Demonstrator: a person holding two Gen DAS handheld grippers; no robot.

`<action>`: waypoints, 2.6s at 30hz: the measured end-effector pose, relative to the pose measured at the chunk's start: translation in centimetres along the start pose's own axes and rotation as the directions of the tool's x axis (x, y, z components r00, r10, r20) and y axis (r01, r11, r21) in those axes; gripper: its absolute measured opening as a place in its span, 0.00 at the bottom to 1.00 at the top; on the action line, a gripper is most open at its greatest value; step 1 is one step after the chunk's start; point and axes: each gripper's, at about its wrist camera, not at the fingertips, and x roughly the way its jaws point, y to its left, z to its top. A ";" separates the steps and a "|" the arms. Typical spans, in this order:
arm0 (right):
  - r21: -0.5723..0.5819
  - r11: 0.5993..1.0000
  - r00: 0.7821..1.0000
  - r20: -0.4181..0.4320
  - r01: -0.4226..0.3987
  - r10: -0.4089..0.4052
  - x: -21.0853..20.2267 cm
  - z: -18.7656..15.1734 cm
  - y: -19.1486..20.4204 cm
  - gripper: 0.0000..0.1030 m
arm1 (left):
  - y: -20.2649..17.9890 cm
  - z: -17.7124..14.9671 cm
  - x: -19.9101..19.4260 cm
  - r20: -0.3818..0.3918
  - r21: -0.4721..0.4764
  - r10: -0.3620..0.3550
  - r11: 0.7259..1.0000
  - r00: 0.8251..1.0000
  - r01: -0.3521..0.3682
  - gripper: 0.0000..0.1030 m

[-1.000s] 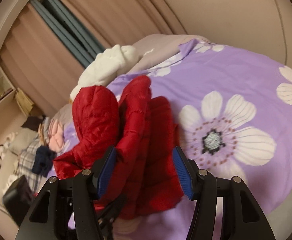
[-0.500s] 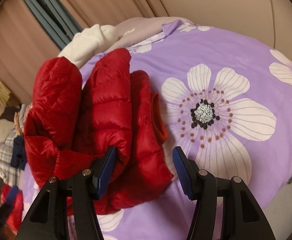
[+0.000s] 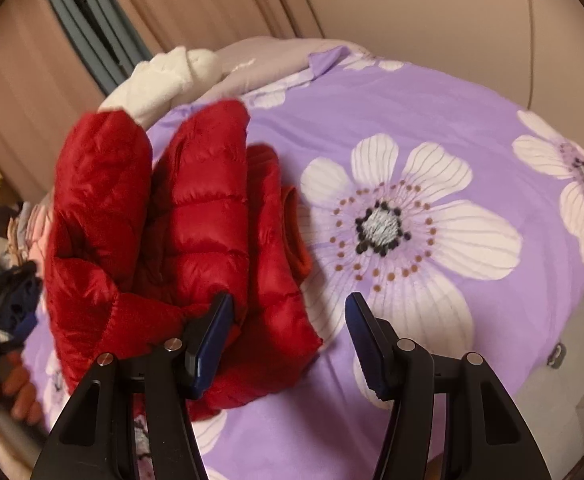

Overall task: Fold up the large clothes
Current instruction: 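Open both tools and release the folded jacket bundle, then grasp the folded red jacket bundle with both tools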

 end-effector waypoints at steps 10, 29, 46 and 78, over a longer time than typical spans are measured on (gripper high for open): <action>0.017 0.999 0.980 0.192 -0.050 0.046 -5.0 6.9 4.9 0.57 | -3.5 0.6 3.1 0.006 0.041 0.056 0.998 0.998 -0.056 0.83; -0.062 0.992 0.989 0.101 0.113 -0.106 16.3 7.0 9.4 0.70 | -0.6 0.6 17.2 -0.263 -0.115 -0.050 0.993 0.964 0.020 0.91; -0.070 0.987 0.982 0.137 0.144 -0.134 17.2 7.2 9.7 0.70 | -1.4 0.2 17.4 -0.212 -0.064 0.010 0.998 0.977 -0.025 0.92; -0.058 0.989 0.981 0.149 0.133 -0.124 17.0 7.2 9.8 0.73 | -1.1 0.5 17.1 -0.208 -0.090 -0.017 0.996 0.978 -0.002 0.93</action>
